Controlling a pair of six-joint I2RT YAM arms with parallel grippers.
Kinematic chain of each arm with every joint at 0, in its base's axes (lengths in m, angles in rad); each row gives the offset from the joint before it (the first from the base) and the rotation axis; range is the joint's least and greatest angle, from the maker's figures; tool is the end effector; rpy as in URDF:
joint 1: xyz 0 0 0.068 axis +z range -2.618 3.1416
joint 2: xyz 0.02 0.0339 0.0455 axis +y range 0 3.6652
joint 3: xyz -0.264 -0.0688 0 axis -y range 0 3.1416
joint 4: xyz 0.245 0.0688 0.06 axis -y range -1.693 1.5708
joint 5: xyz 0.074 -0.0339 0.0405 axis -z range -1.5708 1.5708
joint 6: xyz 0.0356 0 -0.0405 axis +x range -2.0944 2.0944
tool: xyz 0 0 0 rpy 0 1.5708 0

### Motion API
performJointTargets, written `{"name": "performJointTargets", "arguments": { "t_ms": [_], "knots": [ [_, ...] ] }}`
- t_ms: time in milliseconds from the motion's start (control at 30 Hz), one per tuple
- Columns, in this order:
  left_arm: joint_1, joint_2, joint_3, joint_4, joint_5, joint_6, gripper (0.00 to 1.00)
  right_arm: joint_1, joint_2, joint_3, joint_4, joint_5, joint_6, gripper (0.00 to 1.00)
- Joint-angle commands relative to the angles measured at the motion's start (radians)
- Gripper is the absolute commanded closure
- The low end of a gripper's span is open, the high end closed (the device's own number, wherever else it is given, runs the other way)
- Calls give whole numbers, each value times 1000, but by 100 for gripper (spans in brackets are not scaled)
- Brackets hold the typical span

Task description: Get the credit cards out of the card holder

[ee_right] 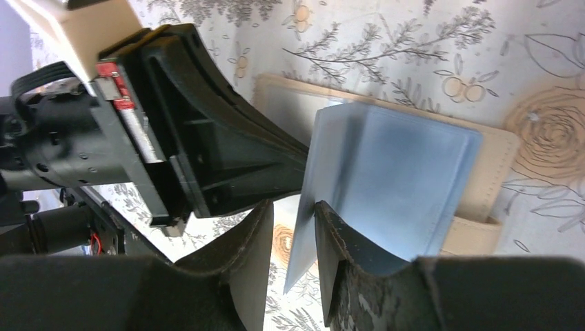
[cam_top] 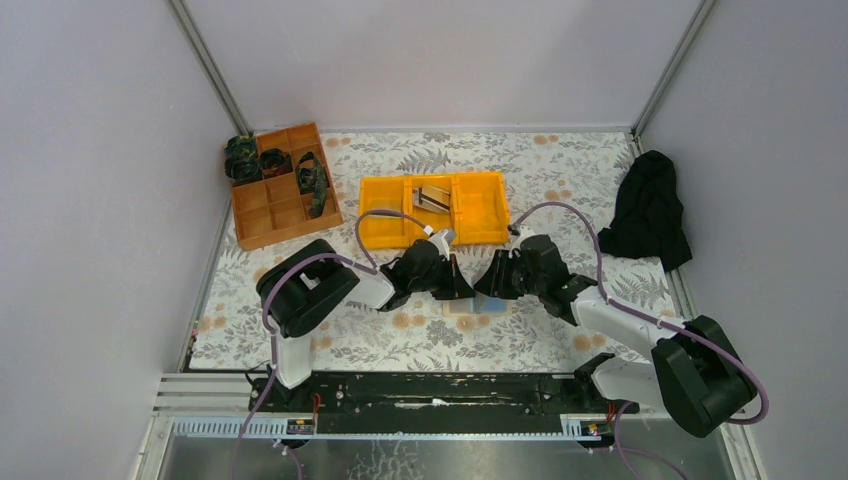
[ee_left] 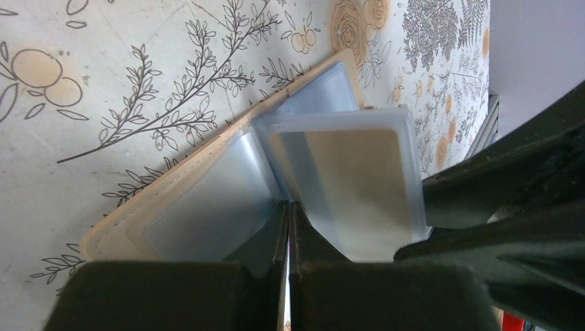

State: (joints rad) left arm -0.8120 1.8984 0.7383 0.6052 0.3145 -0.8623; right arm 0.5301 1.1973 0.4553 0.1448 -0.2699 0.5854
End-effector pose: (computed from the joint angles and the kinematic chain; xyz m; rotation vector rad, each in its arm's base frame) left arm 0.2324 -0.2612 0.1060 0.1506 2.3912 -1.2402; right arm 0.1974 0.1267 0.1771 -0.1012 2.2939 0.9054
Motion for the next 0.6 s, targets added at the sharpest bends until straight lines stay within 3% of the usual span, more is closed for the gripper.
{"name": "performJointTargets", "arguments": {
  "t_ms": [0, 567],
  "knots": [
    [-9, 6, -10, -13, -6, 16, 100, 34, -8, 55, 3, 17, 11, 64],
    [-9, 12, -10, -12, -1, 16, 100, 52, 2, 71, 10, 20, 14, 65]
  ]
}}
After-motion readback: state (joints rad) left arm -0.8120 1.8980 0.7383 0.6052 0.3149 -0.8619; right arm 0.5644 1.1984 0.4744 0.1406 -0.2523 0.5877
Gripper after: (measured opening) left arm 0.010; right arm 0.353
